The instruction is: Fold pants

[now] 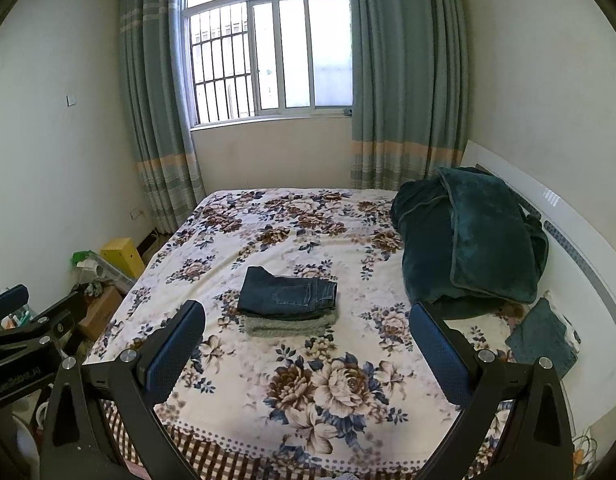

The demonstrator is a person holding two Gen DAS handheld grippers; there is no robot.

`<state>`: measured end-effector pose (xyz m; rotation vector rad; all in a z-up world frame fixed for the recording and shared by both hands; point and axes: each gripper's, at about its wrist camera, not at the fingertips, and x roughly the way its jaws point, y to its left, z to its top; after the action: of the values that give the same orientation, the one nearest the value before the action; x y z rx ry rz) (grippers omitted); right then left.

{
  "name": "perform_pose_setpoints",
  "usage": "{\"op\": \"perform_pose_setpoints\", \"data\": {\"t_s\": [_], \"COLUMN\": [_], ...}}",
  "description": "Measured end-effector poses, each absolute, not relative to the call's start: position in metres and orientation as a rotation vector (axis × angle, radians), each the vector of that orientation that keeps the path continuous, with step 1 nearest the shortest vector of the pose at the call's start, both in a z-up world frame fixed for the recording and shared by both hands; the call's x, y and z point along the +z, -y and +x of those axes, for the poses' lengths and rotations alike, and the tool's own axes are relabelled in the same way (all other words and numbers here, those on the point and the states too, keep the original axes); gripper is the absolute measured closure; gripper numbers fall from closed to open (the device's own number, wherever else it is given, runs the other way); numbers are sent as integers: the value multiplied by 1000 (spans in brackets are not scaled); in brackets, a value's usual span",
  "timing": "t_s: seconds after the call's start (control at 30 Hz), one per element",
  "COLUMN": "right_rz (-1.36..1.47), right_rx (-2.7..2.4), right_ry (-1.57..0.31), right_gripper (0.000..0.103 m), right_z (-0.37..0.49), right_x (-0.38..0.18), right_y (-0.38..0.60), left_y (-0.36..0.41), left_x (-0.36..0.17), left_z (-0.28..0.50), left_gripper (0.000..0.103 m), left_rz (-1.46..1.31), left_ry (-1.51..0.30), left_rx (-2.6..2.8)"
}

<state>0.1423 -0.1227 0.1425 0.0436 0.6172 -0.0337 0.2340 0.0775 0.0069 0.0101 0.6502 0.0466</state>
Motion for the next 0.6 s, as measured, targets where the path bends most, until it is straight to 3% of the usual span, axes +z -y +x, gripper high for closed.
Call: {"op": "perform_pose_setpoints", "data": {"t_s": [0.6], "right_rz": [54], "right_rx": [-9], "right_ry": [-614], "right_gripper": [0], "right_z": [146], "right_x": [137], "right_y": [131], "left_y": [-81], "left_x": [8], "left_z": [231], "left_gripper": [0], "left_rz": [10], "left_ry": [-640], "left_rx": [58]}}
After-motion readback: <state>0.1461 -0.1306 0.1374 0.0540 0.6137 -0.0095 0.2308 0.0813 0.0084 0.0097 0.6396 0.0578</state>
